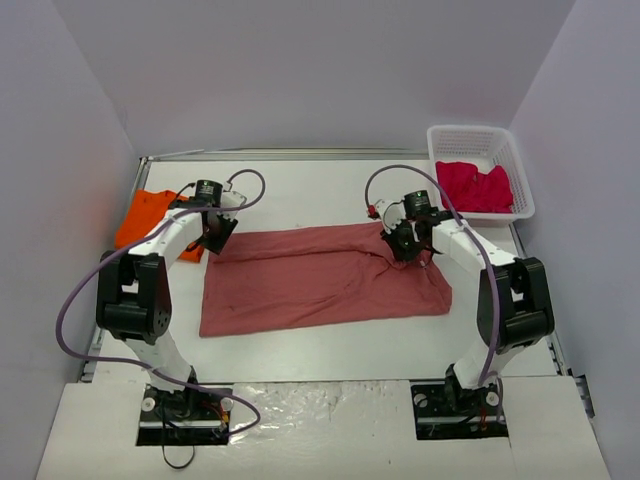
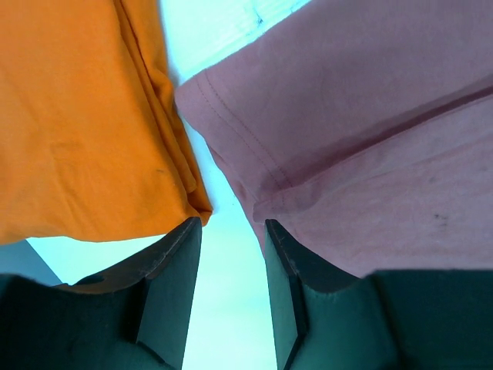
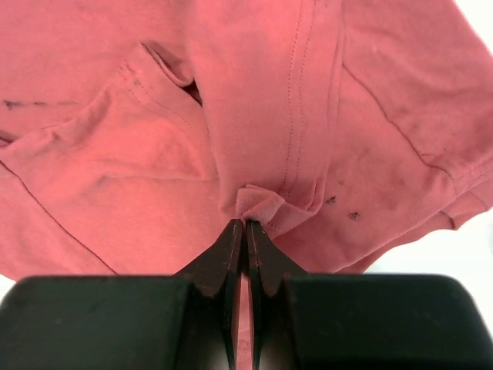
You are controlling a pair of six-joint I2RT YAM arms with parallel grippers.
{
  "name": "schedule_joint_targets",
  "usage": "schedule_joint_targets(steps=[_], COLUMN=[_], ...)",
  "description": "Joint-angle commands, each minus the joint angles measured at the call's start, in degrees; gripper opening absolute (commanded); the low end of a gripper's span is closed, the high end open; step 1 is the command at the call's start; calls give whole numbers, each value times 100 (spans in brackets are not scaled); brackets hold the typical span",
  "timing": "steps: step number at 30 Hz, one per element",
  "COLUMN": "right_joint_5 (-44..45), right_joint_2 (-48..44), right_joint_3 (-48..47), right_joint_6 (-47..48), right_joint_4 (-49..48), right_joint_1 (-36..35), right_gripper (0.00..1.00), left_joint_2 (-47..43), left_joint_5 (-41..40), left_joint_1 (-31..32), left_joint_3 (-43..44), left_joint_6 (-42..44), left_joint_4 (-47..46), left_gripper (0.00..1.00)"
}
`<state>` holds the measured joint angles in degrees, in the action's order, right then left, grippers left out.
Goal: Fold and stack the t-shirts
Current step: Fold the other side of the tshirt into a rectangle
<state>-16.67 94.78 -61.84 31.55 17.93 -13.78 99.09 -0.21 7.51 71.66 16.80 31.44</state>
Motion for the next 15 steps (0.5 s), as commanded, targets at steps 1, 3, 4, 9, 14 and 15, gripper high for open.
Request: schedule_joint_targets(steps=[1,3,4,9,14,15], right_joint_5=[260,383,444,603,778,814], right_joint_2=[-276,-311,-320,-381,-548,-583], right_joint_3=[102,251,304,489,665,700], right_joint_6=[-35,17,35,106,193,228], right_joint_4=[131,132,131,131,201,210], right_joint_1=[-107,-107,-99,-2,-11,-28], right_gripper=[0,0,0,0,16,22], left_joint_2=[-241,-241,-250,-285,-329,-329], left_joint_5=[21,21,21,21,21,21], left_joint_1=[14,14,14,14,23,14], left_joint_3=[305,296,287,182,164,164], left_joint_6=[-106,-107,-106,-89,-71,-71], left_joint_4=[108,117,117,99,108,99], left_gripper=[37,37,37,37,37,37])
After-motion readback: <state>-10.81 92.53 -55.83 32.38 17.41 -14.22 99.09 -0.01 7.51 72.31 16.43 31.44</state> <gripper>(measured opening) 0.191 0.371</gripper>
